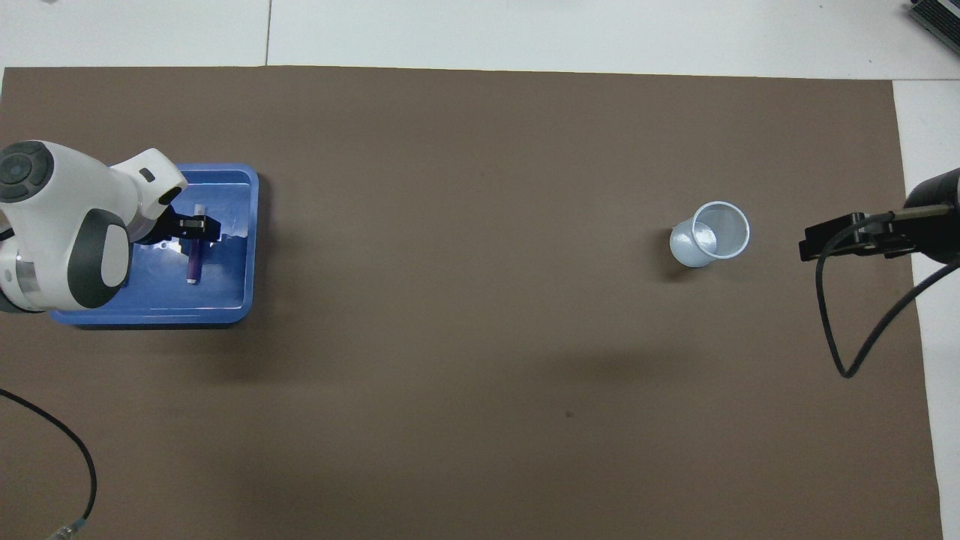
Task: Transfer and insert pens with both arms
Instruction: 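Lift the purple pen with the left gripper out of the tray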
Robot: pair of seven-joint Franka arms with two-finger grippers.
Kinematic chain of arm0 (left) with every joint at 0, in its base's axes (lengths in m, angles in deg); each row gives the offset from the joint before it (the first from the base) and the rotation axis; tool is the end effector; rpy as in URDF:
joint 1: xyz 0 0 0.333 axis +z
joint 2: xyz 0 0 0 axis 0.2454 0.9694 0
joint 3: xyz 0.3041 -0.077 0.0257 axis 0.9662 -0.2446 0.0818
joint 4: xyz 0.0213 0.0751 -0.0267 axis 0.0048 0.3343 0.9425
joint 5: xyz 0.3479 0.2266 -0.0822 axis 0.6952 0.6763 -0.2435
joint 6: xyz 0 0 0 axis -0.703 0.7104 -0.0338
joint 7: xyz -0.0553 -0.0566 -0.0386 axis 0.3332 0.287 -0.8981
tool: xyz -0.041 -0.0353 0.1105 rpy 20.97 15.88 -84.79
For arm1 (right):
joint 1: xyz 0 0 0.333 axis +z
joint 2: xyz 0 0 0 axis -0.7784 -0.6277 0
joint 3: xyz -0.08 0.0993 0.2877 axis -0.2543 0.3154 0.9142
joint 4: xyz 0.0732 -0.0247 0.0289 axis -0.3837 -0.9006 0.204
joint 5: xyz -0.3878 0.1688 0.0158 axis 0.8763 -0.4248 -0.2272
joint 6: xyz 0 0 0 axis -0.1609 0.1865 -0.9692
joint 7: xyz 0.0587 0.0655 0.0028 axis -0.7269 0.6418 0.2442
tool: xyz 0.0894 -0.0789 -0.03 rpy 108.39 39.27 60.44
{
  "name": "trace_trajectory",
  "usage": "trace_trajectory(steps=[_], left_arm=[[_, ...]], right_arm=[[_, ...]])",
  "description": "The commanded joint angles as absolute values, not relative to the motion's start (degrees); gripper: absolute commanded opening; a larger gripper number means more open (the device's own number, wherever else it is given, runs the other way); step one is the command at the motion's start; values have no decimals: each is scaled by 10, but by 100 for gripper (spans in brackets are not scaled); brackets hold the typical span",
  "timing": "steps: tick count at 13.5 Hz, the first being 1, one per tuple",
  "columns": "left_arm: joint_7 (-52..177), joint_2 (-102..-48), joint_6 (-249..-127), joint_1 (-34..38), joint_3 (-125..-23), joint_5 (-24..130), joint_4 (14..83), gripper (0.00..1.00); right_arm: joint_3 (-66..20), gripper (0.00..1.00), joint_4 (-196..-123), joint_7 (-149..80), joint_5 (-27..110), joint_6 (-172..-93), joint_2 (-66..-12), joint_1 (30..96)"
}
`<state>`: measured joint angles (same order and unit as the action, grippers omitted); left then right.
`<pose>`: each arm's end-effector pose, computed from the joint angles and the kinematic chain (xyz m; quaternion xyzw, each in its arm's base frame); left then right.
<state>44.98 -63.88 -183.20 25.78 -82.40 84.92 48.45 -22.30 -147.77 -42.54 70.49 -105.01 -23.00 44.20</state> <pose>0.6540 0.0099 0.2726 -0.9985 0.0475 -0.0267 0.0075 0.5792 0.0147 0.5974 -0.9998 -0.0096 0.0124 0.0147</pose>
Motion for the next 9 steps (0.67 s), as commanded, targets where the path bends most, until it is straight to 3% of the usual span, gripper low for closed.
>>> trace_trajectory(steps=[1, 2, 5, 8, 9], left_arm=[[464, -639, -1857, 254, -823, 861, 497, 71], [464, -639, -1857, 254, -823, 861, 497, 68], [465, -639, -1857, 253, -823, 861, 497, 44], [464, -639, -1855, 253, -823, 861, 497, 31], [464, -639, -1852, 253, -823, 861, 496, 22]], right_arm=[[-221, 100, -1525, -417, 713, -1050, -199, 440], [-221, 100, -1535, -417, 713, -1050, -193, 440], [-221, 100, -1555, -413, 713, -1053, -183, 440], [-221, 100, -1563, -411, 713, -1053, -178, 440], [-221, 100, -1574, -411, 713, -1053, -171, 440]])
